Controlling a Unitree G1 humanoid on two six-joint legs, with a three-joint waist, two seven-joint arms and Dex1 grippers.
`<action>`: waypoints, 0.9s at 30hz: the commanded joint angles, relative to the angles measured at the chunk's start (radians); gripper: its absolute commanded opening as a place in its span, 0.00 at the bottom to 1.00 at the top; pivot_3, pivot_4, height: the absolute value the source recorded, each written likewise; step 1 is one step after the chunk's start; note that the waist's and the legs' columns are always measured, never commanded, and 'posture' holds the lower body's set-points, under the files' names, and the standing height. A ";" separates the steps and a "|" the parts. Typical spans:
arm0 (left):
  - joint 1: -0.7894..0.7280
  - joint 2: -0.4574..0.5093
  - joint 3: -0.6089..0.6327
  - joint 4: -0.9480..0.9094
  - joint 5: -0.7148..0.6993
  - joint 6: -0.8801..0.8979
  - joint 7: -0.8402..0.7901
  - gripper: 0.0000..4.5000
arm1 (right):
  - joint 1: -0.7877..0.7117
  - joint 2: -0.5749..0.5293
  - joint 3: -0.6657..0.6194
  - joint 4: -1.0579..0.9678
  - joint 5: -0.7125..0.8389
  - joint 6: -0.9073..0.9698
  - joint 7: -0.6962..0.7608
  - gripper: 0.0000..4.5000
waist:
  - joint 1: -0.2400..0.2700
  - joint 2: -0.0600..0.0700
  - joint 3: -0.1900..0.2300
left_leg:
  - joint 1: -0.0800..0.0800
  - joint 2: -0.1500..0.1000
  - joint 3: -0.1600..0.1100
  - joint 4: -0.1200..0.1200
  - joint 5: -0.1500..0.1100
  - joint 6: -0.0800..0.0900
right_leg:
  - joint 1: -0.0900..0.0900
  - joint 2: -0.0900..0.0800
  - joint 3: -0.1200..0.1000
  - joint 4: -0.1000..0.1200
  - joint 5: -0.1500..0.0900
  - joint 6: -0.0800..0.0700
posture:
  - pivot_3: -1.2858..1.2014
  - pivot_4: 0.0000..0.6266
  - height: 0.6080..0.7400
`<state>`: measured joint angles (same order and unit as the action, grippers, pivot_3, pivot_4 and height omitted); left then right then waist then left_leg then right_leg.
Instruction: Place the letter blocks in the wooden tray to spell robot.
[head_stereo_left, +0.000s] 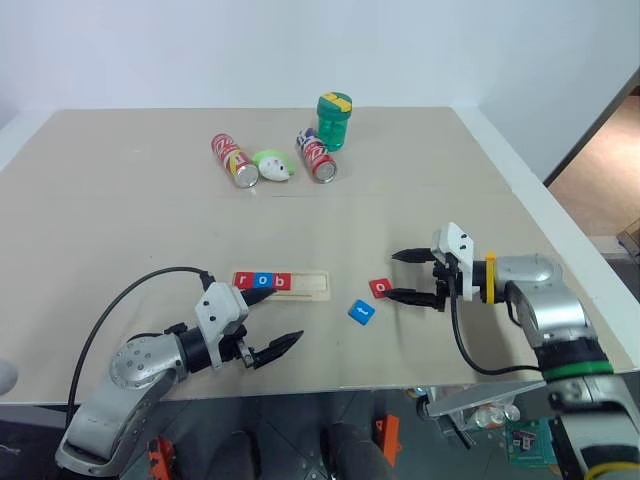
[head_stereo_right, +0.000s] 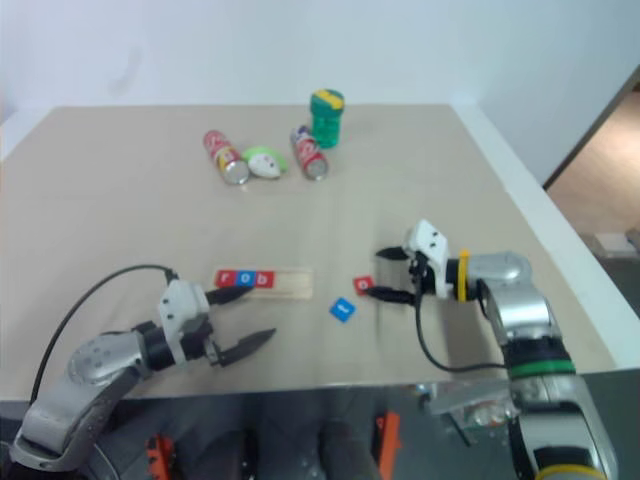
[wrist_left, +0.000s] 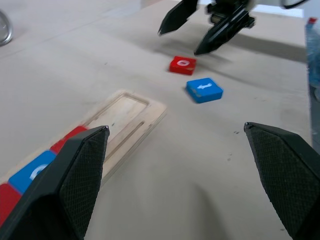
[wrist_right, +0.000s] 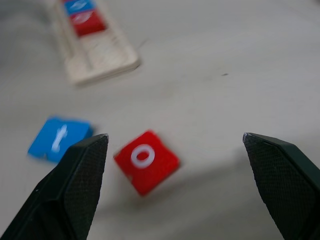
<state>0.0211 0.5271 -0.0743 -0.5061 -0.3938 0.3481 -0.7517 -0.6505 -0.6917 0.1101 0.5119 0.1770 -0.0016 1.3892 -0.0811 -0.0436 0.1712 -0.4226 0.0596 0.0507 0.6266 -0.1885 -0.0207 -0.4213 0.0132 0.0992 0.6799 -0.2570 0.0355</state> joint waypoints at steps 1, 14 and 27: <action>0.015 0.007 0.012 -0.030 0.004 -0.019 0.007 1.00 | -0.084 0.025 0.030 0.158 -0.035 -0.152 0.083 0.99 | 0.002 0.000 0.000 | 0.000 0.000 0.000 0.000 0.000 0.000 | 0.000 0.000 0.000 0.000 0.000 0.000 | 0.52 0.24 0.99; 0.081 0.017 0.032 -0.078 0.001 -0.004 0.048 1.00 | -0.056 0.112 0.016 0.266 -0.048 -0.143 0.009 0.94 | 0.001 -0.001 0.000 | 0.006 0.002 0.001 0.005 0.000 0.000 | 0.006 -0.001 0.001 0.000 0.004 -0.003 | 0.52 0.24 0.99; 0.038 0.015 0.014 -0.041 -0.005 -0.002 0.029 1.00 | 0.130 0.073 -0.027 -0.033 -0.021 0.070 -0.116 0.81 | 0.007 -0.001 -0.001 | 0.015 0.001 0.001 0.004 -0.001 -0.001 | 0.015 -0.001 0.002 0.000 -0.002 -0.004 | 0.52 0.24 0.99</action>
<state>0.0720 0.5337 -0.0626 -0.5388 -0.3921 0.3540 -0.7128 -0.5351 -0.6099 0.0829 0.4836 0.1815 0.0521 1.3104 -0.0741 -0.0449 0.1702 -0.4074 0.0602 0.0519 0.6310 -0.1890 -0.0217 -0.4059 0.0122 0.1009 0.6803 -0.2594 0.0311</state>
